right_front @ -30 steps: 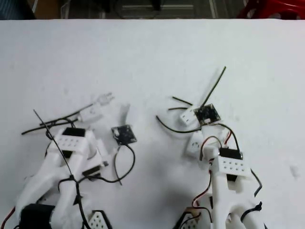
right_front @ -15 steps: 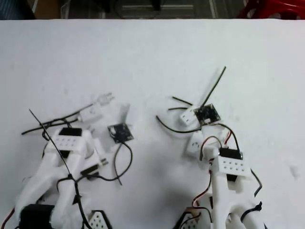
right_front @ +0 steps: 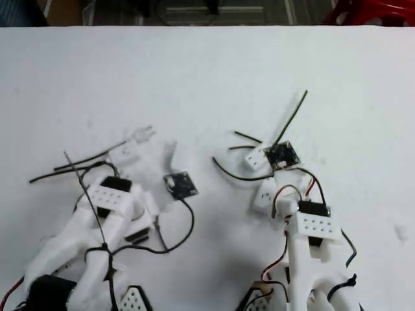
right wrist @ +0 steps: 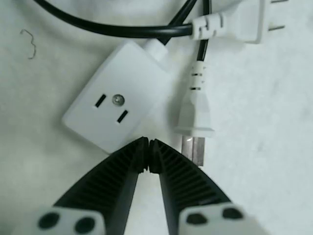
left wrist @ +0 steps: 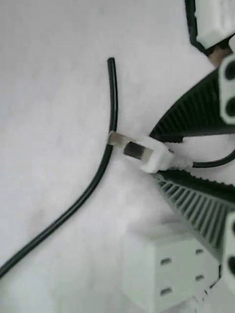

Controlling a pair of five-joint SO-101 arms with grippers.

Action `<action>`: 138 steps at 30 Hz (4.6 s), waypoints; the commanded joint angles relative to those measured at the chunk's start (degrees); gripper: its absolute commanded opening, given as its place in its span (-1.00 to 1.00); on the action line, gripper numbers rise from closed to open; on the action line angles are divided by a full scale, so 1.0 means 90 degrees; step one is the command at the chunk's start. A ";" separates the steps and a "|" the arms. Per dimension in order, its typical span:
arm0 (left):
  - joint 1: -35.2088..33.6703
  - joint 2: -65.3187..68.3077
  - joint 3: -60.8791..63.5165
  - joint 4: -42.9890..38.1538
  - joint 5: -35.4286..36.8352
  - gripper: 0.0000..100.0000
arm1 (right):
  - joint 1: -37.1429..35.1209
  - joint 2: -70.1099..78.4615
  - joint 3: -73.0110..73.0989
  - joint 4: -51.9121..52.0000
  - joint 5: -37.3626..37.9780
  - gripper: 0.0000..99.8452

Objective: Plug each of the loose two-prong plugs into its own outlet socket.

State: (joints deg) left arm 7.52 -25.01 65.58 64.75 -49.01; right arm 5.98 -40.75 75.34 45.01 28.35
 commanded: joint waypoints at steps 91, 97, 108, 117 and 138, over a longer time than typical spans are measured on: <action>-0.3258 -0.8386 0.2764 -0.0274 0.2969 -0.95 | -0.4586 0.7087 -0.9543 0.2349 -0.1026 -0.96; -0.3258 -0.8386 0.2764 -0.0254 0.2969 -0.95 | -0.4459 0.7106 -0.9436 0.3111 -0.0996 -0.96; -0.3258 -0.8396 0.2764 -0.0254 0.2969 -0.95 | -0.3873 0.6247 -0.9534 0.4068 -0.0987 -0.96; -0.2632 -0.8425 0.2764 -0.0293 0.3028 -0.95 | -0.3219 0.4127 -1.0374 0.5309 -0.0987 -0.96; 0.1558 -0.8435 0.2579 -0.2979 0.4571 -0.95 | -0.0611 0.3365 -1.0608 0.5817 0.0449 -0.96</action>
State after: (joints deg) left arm 16.84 -101.05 92.22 44.35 -8.40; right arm 1.41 -7.78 -17.93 97.49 32.04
